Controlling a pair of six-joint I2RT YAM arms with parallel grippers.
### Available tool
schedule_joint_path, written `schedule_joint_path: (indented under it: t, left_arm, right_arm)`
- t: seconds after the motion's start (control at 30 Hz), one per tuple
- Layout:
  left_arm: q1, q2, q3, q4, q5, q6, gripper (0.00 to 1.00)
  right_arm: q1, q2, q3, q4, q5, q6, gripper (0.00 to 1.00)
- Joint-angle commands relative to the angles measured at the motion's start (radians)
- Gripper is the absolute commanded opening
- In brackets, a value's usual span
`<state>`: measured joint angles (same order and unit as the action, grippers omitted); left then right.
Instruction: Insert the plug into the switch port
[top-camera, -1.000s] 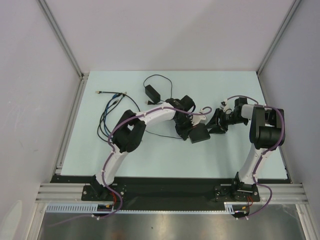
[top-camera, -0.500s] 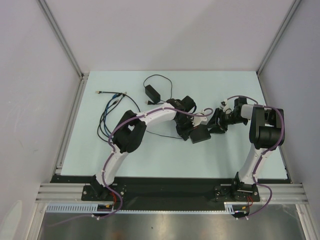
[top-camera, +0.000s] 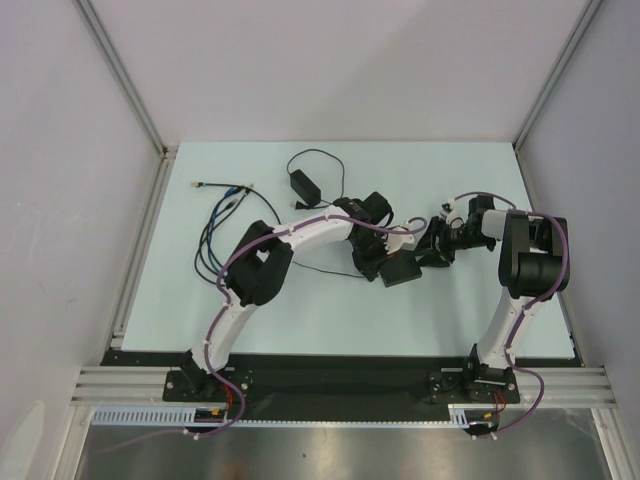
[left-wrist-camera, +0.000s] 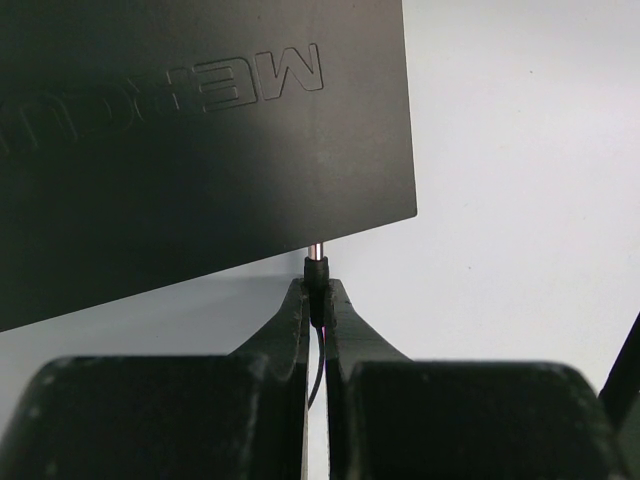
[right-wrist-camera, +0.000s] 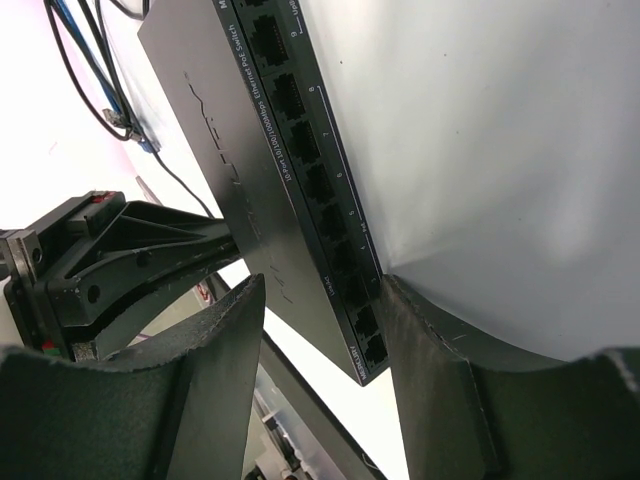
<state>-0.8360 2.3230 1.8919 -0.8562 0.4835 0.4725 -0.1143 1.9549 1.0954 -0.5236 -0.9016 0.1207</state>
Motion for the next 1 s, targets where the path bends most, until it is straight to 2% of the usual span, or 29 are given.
schedule_joint_path:
  t: [0.0,0.33,0.53,0.73,0.97]
  left_arm:
    - [-0.028,0.042,0.013,-0.015,0.02,0.048,0.0]
    - [-0.034,0.041,0.021,-0.011,0.018,0.037,0.0]
    - [-0.025,0.044,0.022,0.032,0.015,-0.072,0.0]
    - [-0.003,0.049,0.03,0.072,0.044,-0.182,0.0]
    - [0.0,0.047,0.059,0.118,0.053,-0.244,0.0]
  right_arm:
    - [0.004,0.012,-0.022,0.028,0.049,-0.009,0.56]
    - [0.008,0.012,-0.029,0.042,0.043,0.01,0.56]
    - [0.011,0.004,-0.037,0.03,0.038,-0.001,0.56]
    - [0.016,-0.011,-0.072,0.028,0.024,0.016,0.5]
    - [0.054,-0.039,-0.12,0.076,0.003,0.069,0.48]
